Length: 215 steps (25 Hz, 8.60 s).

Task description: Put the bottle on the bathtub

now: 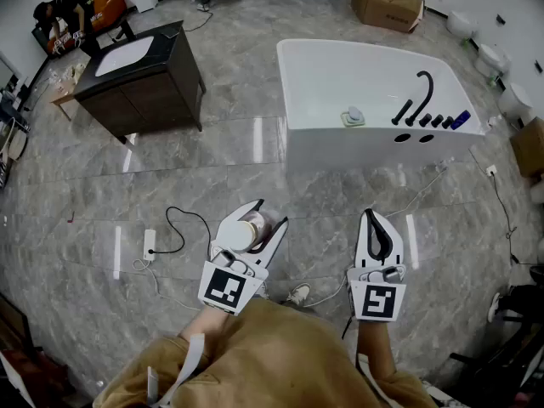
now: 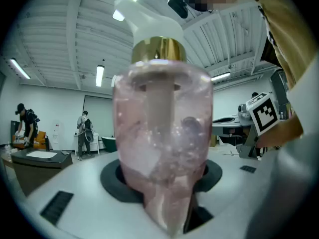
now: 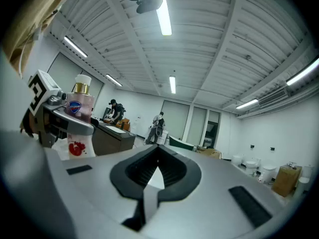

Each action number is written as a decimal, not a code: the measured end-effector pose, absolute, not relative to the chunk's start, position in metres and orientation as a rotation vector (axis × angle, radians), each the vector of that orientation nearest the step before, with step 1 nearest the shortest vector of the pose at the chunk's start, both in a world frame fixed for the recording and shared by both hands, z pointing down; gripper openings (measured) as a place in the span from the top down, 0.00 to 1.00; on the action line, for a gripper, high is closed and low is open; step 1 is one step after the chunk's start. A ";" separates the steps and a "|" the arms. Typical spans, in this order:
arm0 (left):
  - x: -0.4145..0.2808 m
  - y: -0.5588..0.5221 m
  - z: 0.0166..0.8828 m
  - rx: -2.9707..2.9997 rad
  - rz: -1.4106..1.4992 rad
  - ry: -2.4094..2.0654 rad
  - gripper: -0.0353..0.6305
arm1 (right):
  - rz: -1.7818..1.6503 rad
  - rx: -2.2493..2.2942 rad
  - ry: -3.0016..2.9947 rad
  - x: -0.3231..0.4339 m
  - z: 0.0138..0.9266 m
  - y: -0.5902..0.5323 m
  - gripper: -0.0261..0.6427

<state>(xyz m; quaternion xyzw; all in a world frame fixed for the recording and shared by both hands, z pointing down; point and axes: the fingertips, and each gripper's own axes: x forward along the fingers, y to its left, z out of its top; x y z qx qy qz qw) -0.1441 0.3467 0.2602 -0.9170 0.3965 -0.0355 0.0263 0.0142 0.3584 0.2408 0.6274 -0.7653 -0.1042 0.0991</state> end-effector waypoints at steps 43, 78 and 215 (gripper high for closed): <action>-0.146 0.224 0.278 -2.884 -0.095 1.135 0.65 | -0.264 1.920 -2.247 0.026 0.244 0.235 0.95; -0.023 0.012 0.278 -2.873 -0.147 1.185 0.65 | -0.173 1.841 -2.347 0.132 0.252 0.017 0.95; 0.038 -0.208 0.619 -2.975 -0.452 0.934 0.49 | 0.187 1.966 -1.949 0.136 0.467 -0.065 0.95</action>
